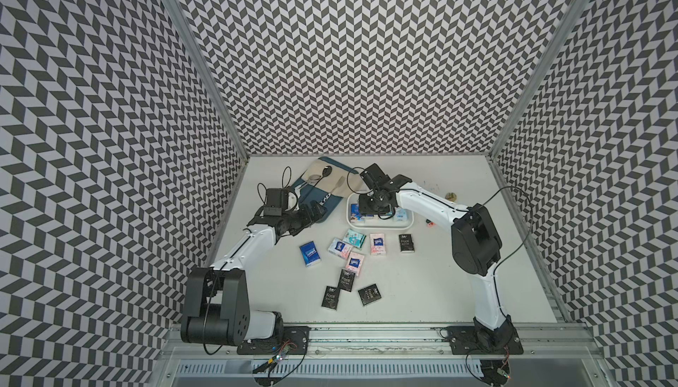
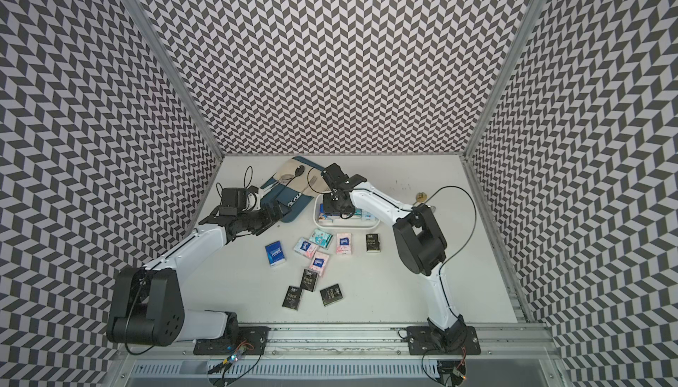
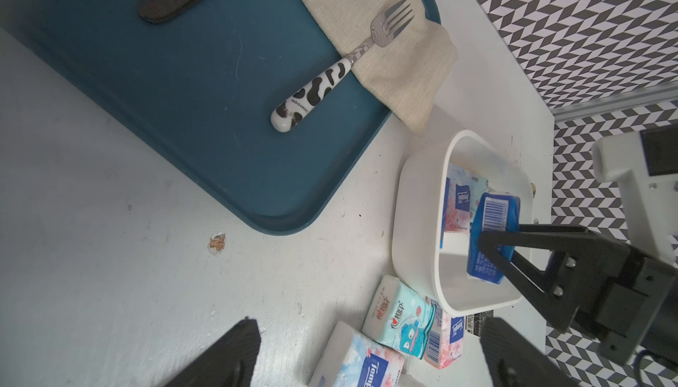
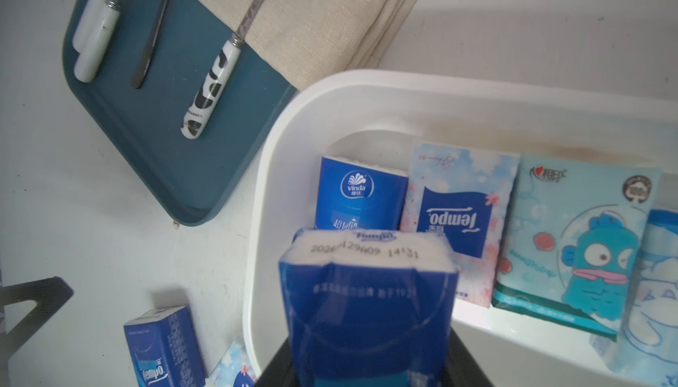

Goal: Put the pocket tissues into the storage box
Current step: Place the pocket tissues in the storage box.

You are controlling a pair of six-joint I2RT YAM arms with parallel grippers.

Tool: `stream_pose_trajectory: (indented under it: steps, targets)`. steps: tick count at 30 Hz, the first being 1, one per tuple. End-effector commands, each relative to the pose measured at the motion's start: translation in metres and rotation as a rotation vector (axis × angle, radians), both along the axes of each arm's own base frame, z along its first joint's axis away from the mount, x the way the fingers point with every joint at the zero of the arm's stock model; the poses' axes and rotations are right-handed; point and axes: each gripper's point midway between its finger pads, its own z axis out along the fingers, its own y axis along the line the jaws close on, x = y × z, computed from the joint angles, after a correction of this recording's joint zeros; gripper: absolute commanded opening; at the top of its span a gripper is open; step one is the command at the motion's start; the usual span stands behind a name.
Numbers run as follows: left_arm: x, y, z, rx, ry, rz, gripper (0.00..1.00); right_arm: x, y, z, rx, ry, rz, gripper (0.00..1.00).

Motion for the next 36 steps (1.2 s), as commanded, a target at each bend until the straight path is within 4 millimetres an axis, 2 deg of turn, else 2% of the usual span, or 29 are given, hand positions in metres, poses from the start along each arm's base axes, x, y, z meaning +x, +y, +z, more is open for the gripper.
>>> stream_pose_trajectory:
  steps: [1,7,11,25,30,34,36]
  targets:
    - [0.003,-0.003,0.000,0.007,-0.027,-0.022,1.00,0.006,0.014,0.002,0.068,-0.020,-0.005,0.48]
    - [0.004,-0.003,0.001,0.003,-0.029,-0.023,1.00,0.012,0.020,-0.009,0.072,-0.012,-0.011,0.50]
    - [0.003,-0.003,0.000,0.006,-0.026,-0.023,1.00,0.013,0.024,-0.013,0.085,0.002,-0.010,0.56]
    - [0.001,-0.002,0.003,0.007,-0.033,-0.019,1.00,0.023,0.041,0.006,0.248,0.001,0.002,0.64]
    - [0.000,-0.001,0.005,0.014,-0.038,-0.020,1.00,0.028,0.027,0.012,0.218,-0.029,-0.024,0.70]
    - [-0.001,-0.001,0.004,0.015,-0.036,-0.018,1.00,0.027,0.010,0.035,0.193,-0.095,-0.033,0.74]
    - [0.000,-0.001,0.004,0.010,-0.035,-0.018,1.00,0.018,0.005,0.044,0.185,-0.111,-0.001,0.77]
